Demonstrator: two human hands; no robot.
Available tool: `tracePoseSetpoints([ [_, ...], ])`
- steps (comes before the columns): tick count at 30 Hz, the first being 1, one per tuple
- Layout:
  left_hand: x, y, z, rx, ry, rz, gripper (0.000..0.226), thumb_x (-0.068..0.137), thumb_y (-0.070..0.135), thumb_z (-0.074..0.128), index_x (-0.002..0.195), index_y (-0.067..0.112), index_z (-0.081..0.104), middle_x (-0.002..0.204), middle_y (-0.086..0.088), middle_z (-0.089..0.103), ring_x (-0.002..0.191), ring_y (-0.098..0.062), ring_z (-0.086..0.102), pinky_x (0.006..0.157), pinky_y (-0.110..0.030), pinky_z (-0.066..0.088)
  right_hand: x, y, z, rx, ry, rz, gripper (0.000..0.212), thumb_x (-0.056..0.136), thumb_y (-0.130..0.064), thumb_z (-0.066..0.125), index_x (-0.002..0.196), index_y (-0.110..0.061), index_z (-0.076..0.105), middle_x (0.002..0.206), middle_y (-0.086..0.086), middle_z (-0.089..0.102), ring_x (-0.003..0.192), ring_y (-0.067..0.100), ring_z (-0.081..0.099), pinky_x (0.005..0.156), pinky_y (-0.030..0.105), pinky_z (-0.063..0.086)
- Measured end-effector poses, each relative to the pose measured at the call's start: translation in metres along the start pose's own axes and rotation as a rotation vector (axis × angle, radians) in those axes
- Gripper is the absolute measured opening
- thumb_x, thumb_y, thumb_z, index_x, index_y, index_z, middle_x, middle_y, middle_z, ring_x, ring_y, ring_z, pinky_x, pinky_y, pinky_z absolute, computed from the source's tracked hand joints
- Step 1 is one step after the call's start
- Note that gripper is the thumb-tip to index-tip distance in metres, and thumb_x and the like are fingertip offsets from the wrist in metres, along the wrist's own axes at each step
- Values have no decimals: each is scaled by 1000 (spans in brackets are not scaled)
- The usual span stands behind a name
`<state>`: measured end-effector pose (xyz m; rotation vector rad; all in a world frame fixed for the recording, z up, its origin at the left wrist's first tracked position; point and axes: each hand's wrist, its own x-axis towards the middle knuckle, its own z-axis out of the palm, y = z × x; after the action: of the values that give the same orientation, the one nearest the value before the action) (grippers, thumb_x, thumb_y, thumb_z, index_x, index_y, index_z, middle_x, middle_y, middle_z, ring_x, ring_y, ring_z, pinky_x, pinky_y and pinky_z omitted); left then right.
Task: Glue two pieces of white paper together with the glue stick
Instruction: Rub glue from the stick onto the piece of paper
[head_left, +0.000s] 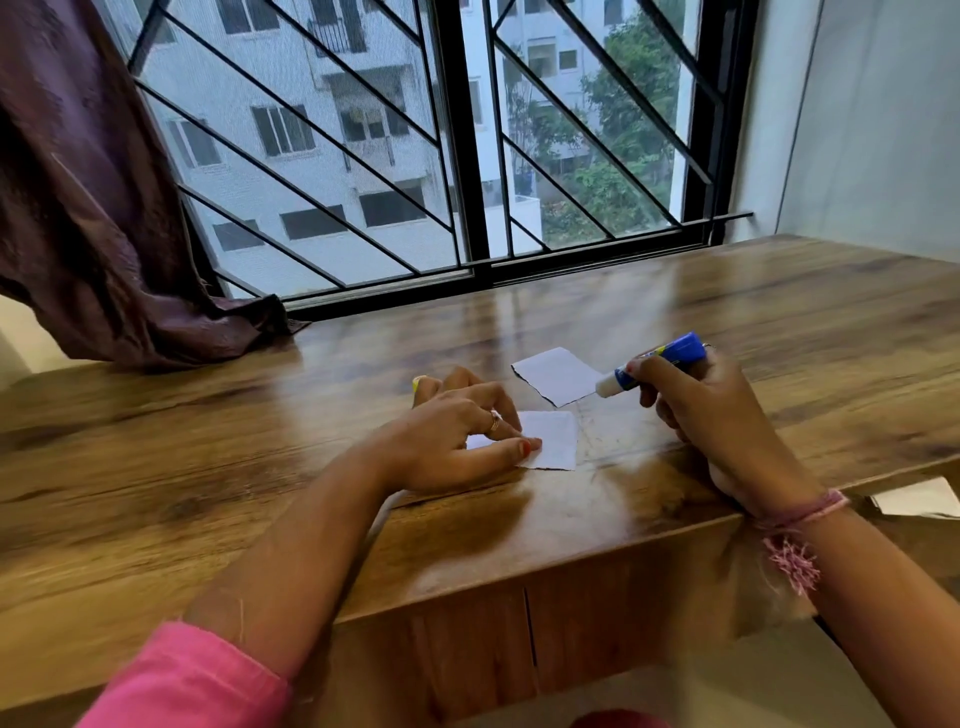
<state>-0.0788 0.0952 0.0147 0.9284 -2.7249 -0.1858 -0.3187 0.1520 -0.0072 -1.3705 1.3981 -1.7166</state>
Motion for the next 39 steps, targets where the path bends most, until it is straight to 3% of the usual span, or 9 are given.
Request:
tracePoseSetpoints([
  [4,6,10,8,24,55,-20,58,88,55,28,96,24,76,97,18,52,95,-1,30,79,-29,14,1,3,1,7,-14,19,12,78,-29,66,75,-18,64,56,-6,57,44,6,38,51,25,29],
  [7,10,14,12,-36,95,-59,58,92,49,27,92,19,77,88,20,49,91,0,30,74,-29,13,2,4,2,-19,-42,35,34,70,-38,66,85,-8,64,55,-5,58,45,10,37,50,27,30],
  [10,11,12,10,-143,111,-113,45,98,44,33,105,27,74,90,20,46,95,-3,33,83,-31,18,3,4,2,-40,-42,49,46,60,-46,63,86,-8,64,53,-6,59,44,9,38,49,26,31],
  [13,9,3,3,-151,122,-129,32,98,35,40,119,34,64,102,17,45,109,-9,38,94,-34,24,3,4,2,-48,-56,44,39,62,-46,63,83,-12,63,54,-5,59,44,10,38,50,27,32],
  [16,5,-5,1,-75,61,-126,34,100,22,43,123,44,58,115,16,41,115,-10,30,96,-35,17,2,6,1,-46,-67,39,30,66,-43,65,81,-16,63,54,-6,60,44,8,39,49,25,33],
  [19,2,-11,1,-18,-21,-114,34,100,34,44,123,58,50,126,19,34,120,-9,23,99,-36,11,2,6,0,-41,-67,25,14,76,-32,66,78,-19,62,53,-7,60,44,8,40,49,25,33],
  [24,2,-18,2,48,-133,-150,34,93,55,44,119,76,35,142,18,21,127,-13,17,95,-37,10,1,5,0,-38,-68,18,12,77,-31,66,76,-19,62,53,-7,60,44,7,41,50,25,35],
  [34,6,-15,3,-25,-122,-183,26,88,61,50,111,72,48,134,20,28,123,-11,21,91,-36,13,2,6,0,-40,-78,28,15,77,-31,66,80,-17,62,55,-6,60,45,8,41,51,27,35],
  [39,7,-11,6,-75,-73,-239,25,82,62,56,107,68,54,123,22,30,115,-8,21,87,-34,15,1,4,2,-55,-87,37,33,64,-44,64,80,-15,61,58,-3,59,45,9,41,51,27,35],
])
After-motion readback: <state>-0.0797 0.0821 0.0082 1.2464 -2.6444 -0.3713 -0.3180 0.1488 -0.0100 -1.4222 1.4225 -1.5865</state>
